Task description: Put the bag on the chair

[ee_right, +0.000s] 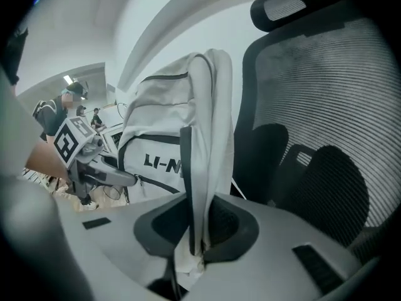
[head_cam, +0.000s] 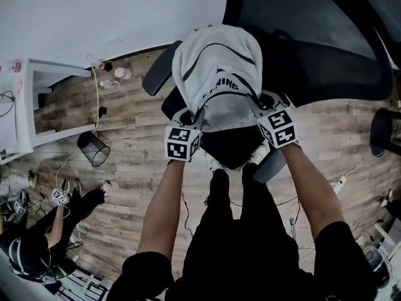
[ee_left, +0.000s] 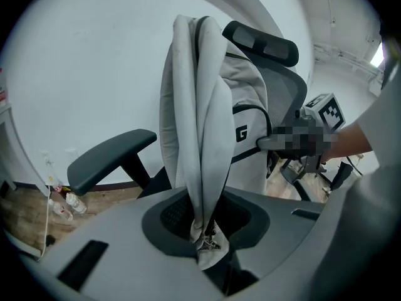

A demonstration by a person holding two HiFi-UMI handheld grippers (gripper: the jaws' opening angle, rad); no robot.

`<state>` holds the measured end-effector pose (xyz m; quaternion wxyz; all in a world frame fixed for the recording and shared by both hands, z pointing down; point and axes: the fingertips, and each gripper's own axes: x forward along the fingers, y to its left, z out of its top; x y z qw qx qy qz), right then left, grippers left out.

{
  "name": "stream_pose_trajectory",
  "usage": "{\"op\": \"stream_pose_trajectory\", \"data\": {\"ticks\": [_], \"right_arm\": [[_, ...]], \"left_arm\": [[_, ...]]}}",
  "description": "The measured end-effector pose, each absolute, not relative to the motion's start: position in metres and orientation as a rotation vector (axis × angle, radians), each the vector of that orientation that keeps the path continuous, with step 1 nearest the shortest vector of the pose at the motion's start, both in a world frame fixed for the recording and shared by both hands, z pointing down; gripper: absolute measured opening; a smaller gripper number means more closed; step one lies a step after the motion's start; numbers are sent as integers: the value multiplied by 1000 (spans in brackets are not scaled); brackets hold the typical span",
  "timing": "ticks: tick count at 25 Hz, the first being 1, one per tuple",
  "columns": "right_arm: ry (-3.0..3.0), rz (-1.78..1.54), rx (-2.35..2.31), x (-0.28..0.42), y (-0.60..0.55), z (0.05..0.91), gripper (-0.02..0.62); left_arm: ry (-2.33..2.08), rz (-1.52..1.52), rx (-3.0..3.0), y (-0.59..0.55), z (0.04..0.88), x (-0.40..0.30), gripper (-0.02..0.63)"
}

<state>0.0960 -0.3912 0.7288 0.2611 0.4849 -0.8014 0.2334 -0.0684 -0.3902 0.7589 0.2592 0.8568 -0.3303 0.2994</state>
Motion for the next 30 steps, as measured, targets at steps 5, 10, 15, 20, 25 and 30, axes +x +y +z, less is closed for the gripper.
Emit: {"op": "stream_pose_trajectory", "data": {"ticks": [5,10,15,20,25,30], "right_arm": [[-2141,654,1333,101,-395,746,69],[-2105,708,1399,110,-402,758,74],[-2093,780,1458,110,-402,769,107],[-2078,784,1501,113,-405,769,186],[-2084,788,1530,122,-399,758,262],[-2099,673,1531,119,-366,725,308]], "left_arm": [[-895,794,2325,-394,772,-64,84],[-880,792,2345,-399,775,-56,98],[-864,757,2361,-399,779,-54,115],[-925,782,2352,-401,778,-57,148],[-1000,813,2341,-398,775,-65,261],[-1043,771,2298,-372,764,-74,308]]}}
